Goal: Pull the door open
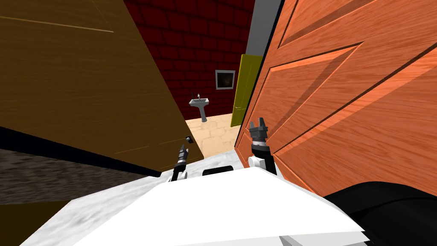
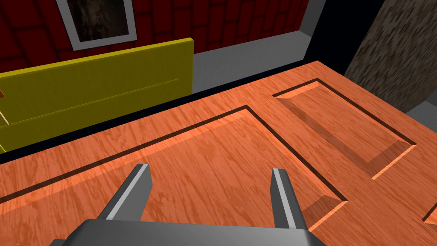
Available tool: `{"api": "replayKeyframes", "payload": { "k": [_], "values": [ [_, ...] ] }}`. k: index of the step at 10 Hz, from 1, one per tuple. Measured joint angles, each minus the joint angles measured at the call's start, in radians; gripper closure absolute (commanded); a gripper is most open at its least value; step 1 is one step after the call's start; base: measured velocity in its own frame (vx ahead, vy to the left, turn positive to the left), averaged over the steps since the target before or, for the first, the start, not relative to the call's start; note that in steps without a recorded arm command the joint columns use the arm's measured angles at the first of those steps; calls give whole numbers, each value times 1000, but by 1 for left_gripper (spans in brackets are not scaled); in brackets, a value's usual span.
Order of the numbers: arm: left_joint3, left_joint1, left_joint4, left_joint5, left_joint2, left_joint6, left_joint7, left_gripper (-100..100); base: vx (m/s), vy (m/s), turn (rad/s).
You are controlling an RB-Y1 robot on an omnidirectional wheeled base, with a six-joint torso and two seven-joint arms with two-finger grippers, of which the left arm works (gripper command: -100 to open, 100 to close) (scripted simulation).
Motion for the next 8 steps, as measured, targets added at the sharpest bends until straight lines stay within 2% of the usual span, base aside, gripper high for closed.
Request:
{"api": "replayKeyframes", "payload": {
  "k": [1, 2, 3, 5, 6, 7, 8],
  "values": [
    [7, -8, 32, 6, 16, -16, 12, -100, 208, -9, -123],
    [15, -4, 37, 10, 25, -23, 20, -100, 177, -14, -123],
    [20, 17, 14, 15, 36, -18, 28, -100, 132, 6, -31],
    [31, 4, 57, 22, 48, -39, 36, -100, 165, 1, -110],
    [37, 15, 52, 26, 54, -43, 42, -100, 200, 20, -59],
    [41, 12, 64, 29, 62, -48, 47, -100, 69, -2, 33],
    [40, 15, 66, 29, 61, -52, 48, 100, -31, -10, -10]
  ]
}}
